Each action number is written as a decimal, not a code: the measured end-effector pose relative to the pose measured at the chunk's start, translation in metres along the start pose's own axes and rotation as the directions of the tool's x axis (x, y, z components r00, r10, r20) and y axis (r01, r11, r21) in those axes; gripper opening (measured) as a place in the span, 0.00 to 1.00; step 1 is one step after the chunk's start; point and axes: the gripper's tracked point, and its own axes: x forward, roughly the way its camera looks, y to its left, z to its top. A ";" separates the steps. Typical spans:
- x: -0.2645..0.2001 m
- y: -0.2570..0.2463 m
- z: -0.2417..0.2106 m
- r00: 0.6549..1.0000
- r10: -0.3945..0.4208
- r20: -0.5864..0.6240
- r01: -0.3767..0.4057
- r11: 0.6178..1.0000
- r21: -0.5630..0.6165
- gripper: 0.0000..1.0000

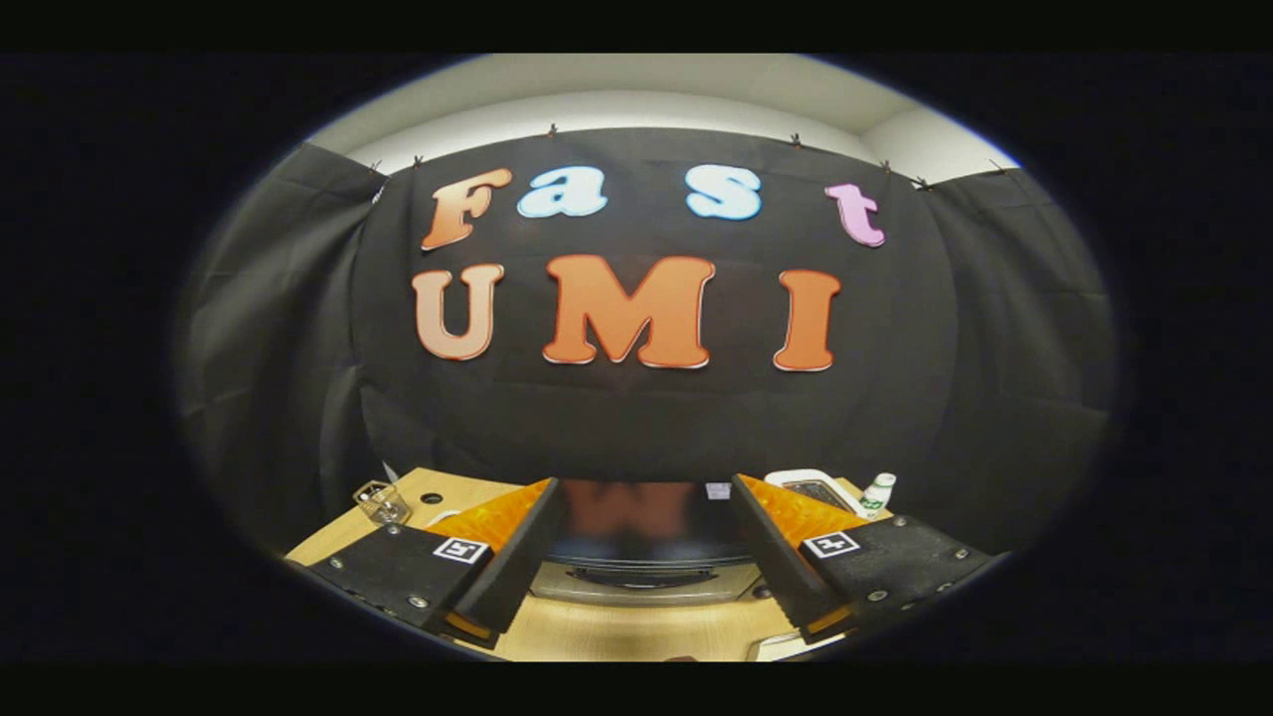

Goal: Open the toaster oven, put the food inside, and close the toaster oven door.

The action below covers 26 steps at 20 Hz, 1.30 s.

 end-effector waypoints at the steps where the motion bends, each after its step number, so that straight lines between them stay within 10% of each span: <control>1: 0.009 0.002 -0.010 1.000 0.004 -0.010 -0.004 1.000 -0.004 0.99; 10: 0.080 -0.011 -0.116 0.979 -0.047 -0.196 0.043 0.999 -0.024 0.99; 26: 0.041 -0.006 -0.149 0.963 0.010 -0.268 -0.009 1.000 0.006 0.99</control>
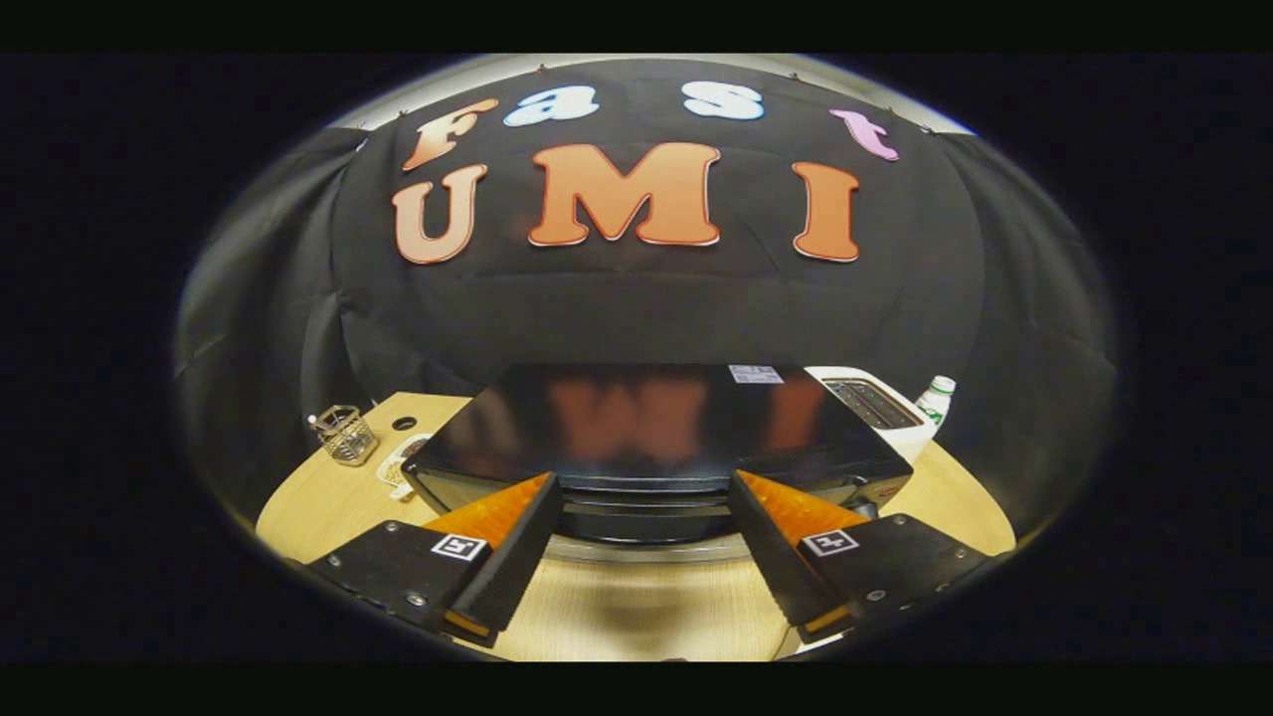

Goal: Open the toaster oven, put the food inside, and close the toaster oven door.

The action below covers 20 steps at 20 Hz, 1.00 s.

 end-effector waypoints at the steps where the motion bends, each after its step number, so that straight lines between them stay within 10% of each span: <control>1: -0.005 0.000 -0.003 1.000 -0.001 -0.004 0.001 1.000 -0.010 0.99; 20: -0.080 0.002 -0.083 0.993 -0.019 -0.121 0.011 0.998 -0.066 0.99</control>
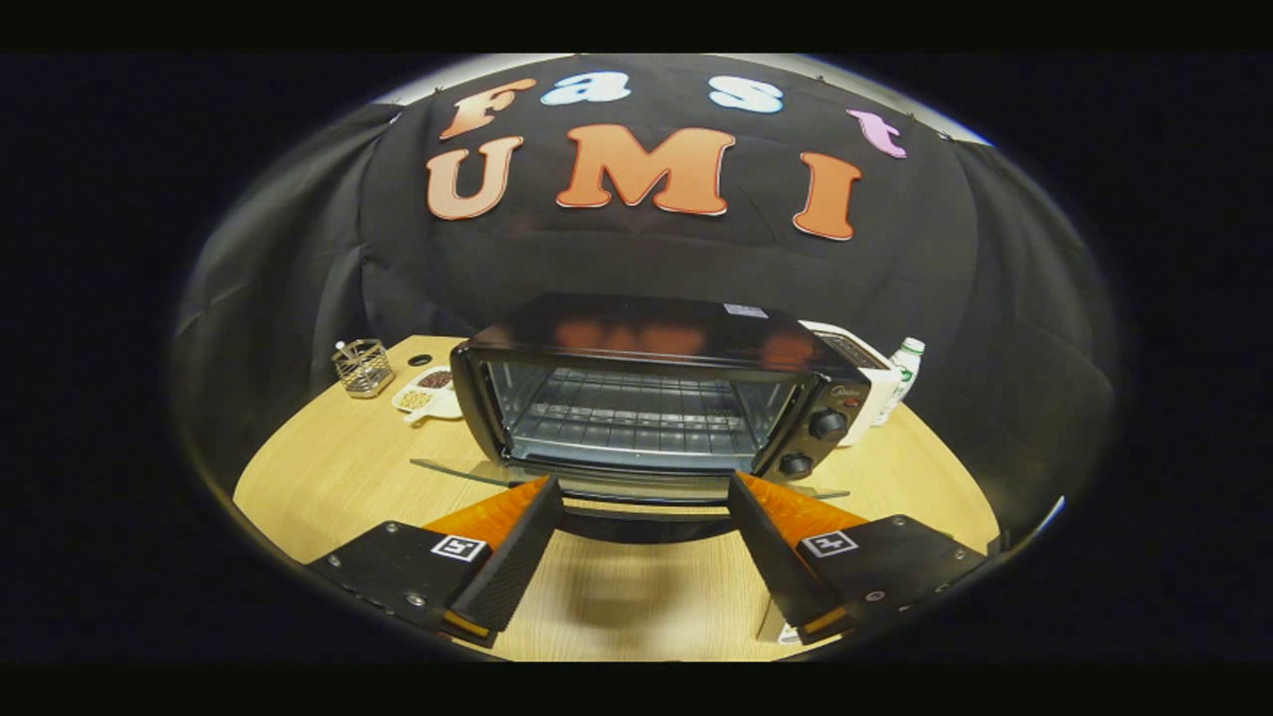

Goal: Open the toaster oven, put the food inside, and close the toaster oven door.

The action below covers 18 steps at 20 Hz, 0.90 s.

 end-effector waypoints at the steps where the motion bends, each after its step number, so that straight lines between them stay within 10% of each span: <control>1: -0.001 0.000 -0.006 1.000 -0.002 -0.009 0.002 1.000 0.002 0.99; 18: 0.004 0.001 -0.128 0.981 0.015 -0.192 0.003 0.996 0.093 0.98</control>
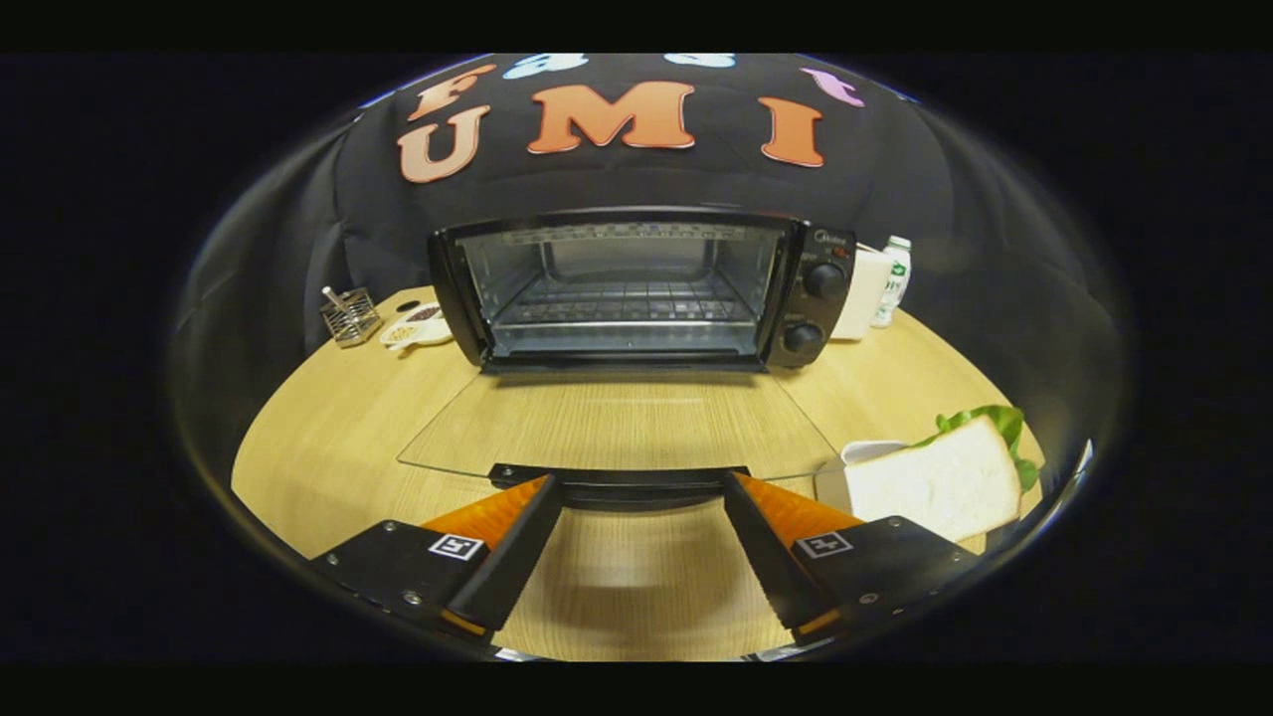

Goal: Open the toaster oven, put the food inside, and close the toaster oven door.

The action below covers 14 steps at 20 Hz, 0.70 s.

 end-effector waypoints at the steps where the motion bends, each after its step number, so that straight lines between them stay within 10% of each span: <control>1: 0.002 0.000 -0.007 1.000 0.000 -0.013 0.000 1.000 -0.001 0.98; 14: -0.033 -0.036 0.024 1.000 0.012 -0.007 -0.011 0.999 0.045 0.99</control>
